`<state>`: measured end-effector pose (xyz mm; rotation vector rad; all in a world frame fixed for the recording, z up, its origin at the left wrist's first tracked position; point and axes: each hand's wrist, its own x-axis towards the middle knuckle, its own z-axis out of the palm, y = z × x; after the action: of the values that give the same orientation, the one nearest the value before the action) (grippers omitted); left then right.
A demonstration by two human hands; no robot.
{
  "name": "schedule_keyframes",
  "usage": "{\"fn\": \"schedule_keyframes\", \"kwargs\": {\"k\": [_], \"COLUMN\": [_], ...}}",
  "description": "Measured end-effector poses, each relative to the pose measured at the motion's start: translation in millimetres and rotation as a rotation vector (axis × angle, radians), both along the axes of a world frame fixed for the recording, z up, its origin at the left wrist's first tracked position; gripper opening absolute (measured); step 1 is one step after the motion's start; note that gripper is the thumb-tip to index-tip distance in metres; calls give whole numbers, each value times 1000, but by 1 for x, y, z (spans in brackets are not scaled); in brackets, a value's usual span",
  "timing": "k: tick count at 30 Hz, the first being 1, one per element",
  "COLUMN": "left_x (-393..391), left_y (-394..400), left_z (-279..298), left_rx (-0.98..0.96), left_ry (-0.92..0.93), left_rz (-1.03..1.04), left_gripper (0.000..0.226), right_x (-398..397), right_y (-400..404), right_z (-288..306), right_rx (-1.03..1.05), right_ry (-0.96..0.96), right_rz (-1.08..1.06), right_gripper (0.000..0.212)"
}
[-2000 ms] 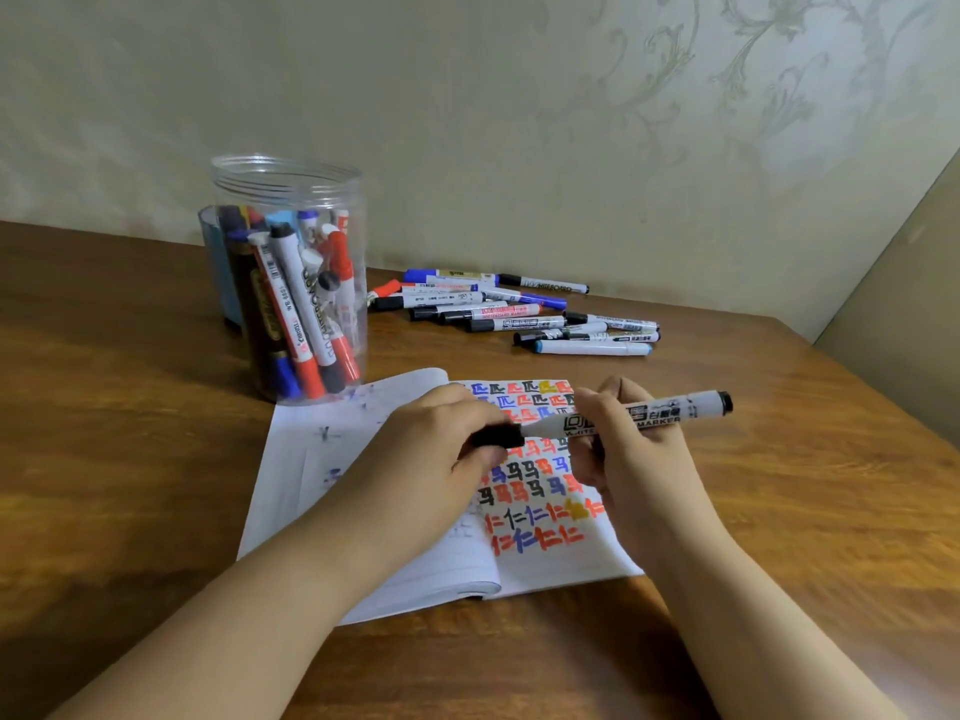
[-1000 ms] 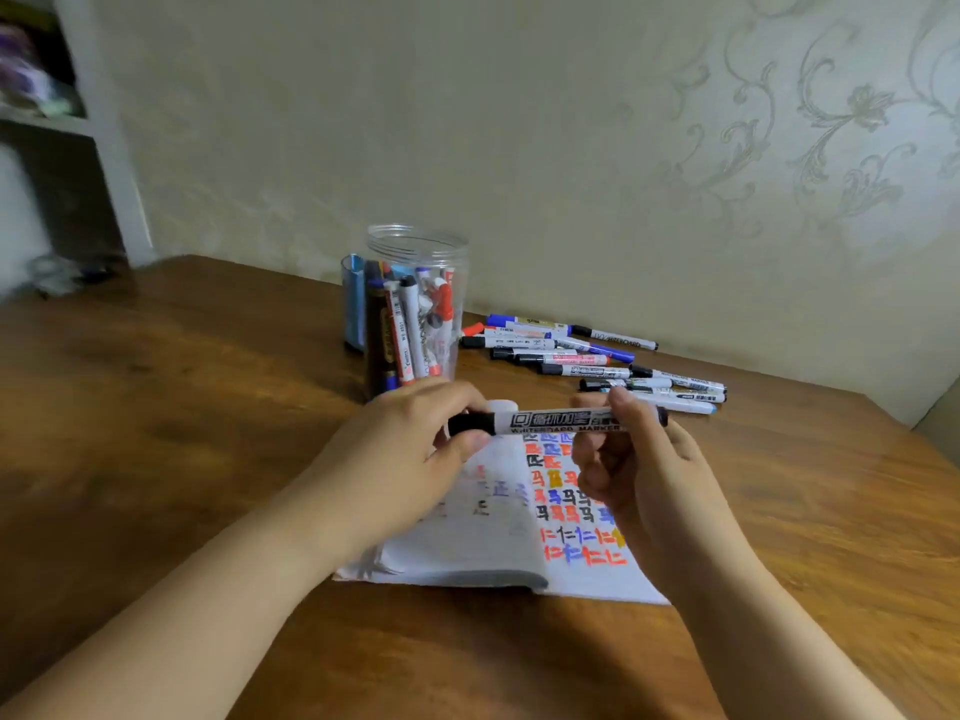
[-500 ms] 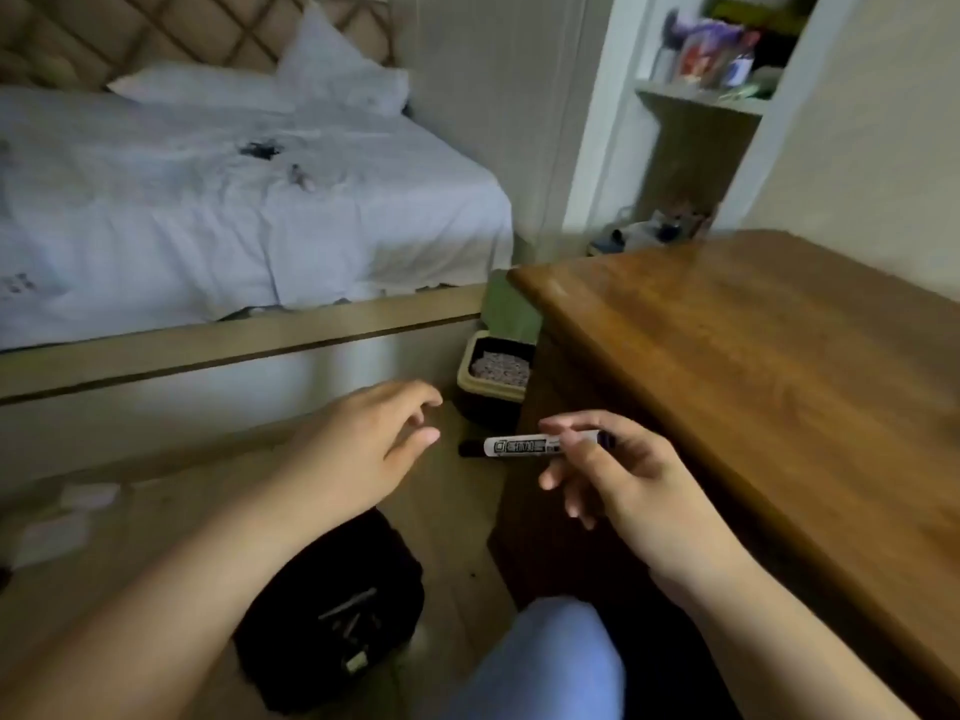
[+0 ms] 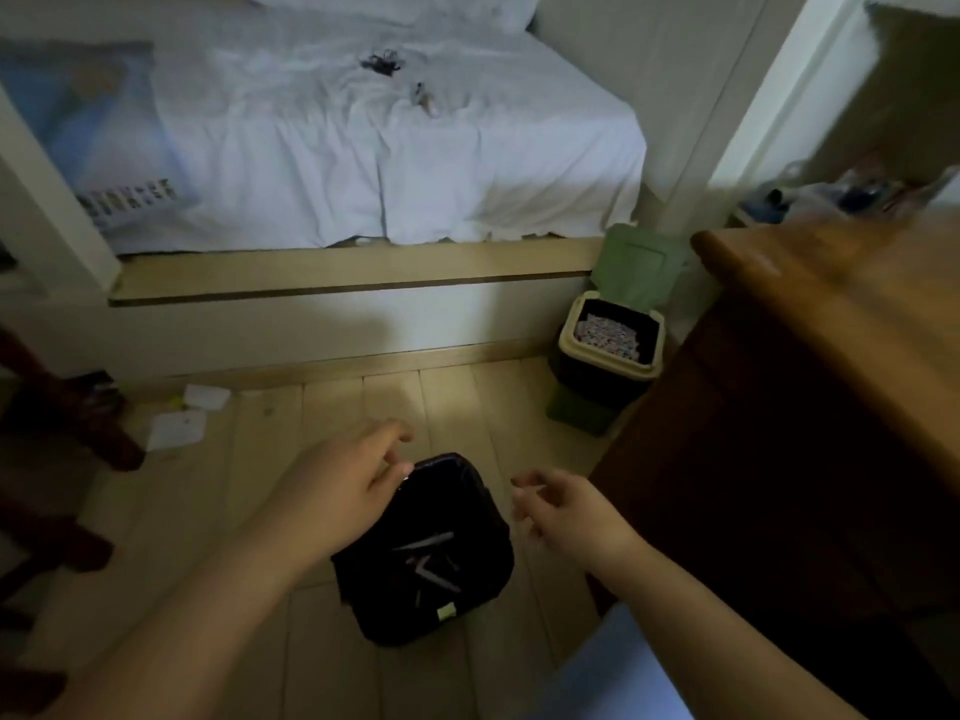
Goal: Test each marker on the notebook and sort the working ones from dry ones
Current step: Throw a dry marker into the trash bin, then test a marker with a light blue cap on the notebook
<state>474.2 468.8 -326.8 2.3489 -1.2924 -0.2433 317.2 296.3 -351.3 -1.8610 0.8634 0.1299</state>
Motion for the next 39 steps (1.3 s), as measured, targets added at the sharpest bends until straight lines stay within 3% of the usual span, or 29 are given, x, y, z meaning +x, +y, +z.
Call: {"fn": "schedule_keyframes", "kwargs": {"k": [6, 11, 17, 22, 28, 35, 39], "left_x": [-49, -139, -296, -426, -535, -573, -568], "left_y": [-77, -164, -239, -273, -310, -332, -344], "left_z": [32, 91, 159, 181, 183, 146, 132], "left_rx": [-99, -221, -359, -441, -493, -695, -684], "left_ry": [-93, -183, -244, -214, -235, -259, -235], "left_rz": [-219, -561, -960, -1114, -1284, -1282, -1301], "left_gripper": [23, 26, 33, 30, 26, 19, 18], "right_x": [-80, -194, -362, -482, -583, -656, -682], "right_y": [-28, -58, -72, -65, -76, -115, -143], "right_z": [91, 165, 207, 217, 209, 188, 177], "right_rx": [-466, -756, -1063, -1045, -988, -966, -919], "right_ry": [-76, 1, 262, 583, 809, 945, 1031], "right_rz": [88, -96, -436, -607, -739, -899, -938], "right_gripper": [28, 28, 29, 34, 34, 39, 40]}}
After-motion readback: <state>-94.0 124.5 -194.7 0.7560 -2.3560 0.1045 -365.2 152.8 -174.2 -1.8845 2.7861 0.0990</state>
